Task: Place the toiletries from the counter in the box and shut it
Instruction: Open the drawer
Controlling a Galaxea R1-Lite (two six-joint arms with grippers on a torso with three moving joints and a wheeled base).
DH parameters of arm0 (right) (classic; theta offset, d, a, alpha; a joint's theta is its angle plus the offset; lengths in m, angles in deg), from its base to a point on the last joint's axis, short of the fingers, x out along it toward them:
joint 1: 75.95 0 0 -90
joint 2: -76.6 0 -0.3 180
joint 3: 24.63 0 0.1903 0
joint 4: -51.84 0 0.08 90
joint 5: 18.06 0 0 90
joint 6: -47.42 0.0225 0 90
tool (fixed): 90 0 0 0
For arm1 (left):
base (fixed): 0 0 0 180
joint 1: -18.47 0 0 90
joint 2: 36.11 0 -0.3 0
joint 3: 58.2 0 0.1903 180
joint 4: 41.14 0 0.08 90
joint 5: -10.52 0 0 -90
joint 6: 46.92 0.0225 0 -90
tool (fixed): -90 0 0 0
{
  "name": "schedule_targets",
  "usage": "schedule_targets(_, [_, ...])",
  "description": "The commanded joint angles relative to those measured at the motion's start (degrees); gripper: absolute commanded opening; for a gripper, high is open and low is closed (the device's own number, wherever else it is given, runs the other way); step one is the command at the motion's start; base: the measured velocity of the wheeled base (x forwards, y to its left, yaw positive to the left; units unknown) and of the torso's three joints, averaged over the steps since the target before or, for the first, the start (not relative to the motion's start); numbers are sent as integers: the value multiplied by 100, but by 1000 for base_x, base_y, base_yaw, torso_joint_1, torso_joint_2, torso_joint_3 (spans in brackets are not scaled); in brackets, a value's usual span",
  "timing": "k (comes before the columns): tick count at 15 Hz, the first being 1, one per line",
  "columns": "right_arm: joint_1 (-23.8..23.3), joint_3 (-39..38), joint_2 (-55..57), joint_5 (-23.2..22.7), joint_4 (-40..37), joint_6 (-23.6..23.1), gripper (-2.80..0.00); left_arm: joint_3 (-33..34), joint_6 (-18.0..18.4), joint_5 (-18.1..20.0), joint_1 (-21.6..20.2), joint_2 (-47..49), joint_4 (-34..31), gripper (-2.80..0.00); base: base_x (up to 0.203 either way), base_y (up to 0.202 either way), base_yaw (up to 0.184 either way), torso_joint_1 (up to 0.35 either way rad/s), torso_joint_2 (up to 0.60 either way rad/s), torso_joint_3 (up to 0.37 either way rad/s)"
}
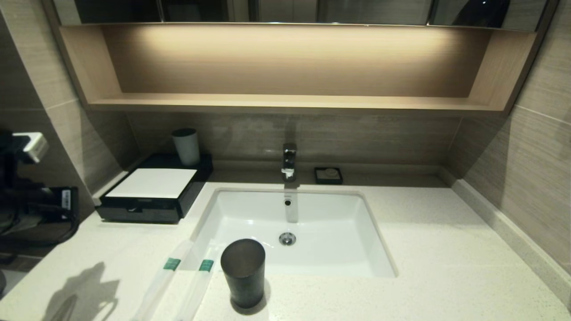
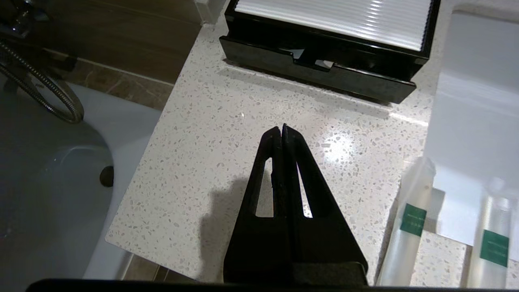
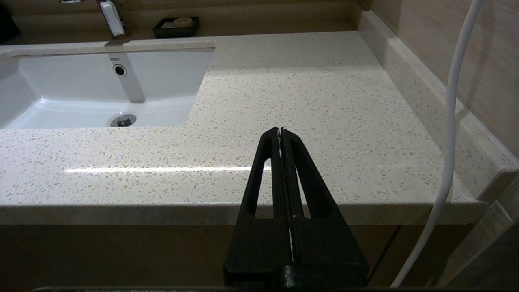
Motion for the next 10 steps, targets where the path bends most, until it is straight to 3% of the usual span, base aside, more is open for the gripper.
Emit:
schedule_targets(1, [0, -2, 9, -1, 2, 3, -280, -45, 51, 26, -22, 766, 226, -280, 0, 0, 0, 0, 0, 0])
schedule_targets(5, [0, 6, 9, -1, 2, 3, -280, -49, 343, 86, -131, 1371, 845, -280, 0, 0, 0, 0, 0, 0])
schedule_targets(10, [0, 3, 9, -1, 0, 3, -280, 25, 436, 752, -304, 1774, 1668, -280, 0, 0, 0, 0, 0, 0])
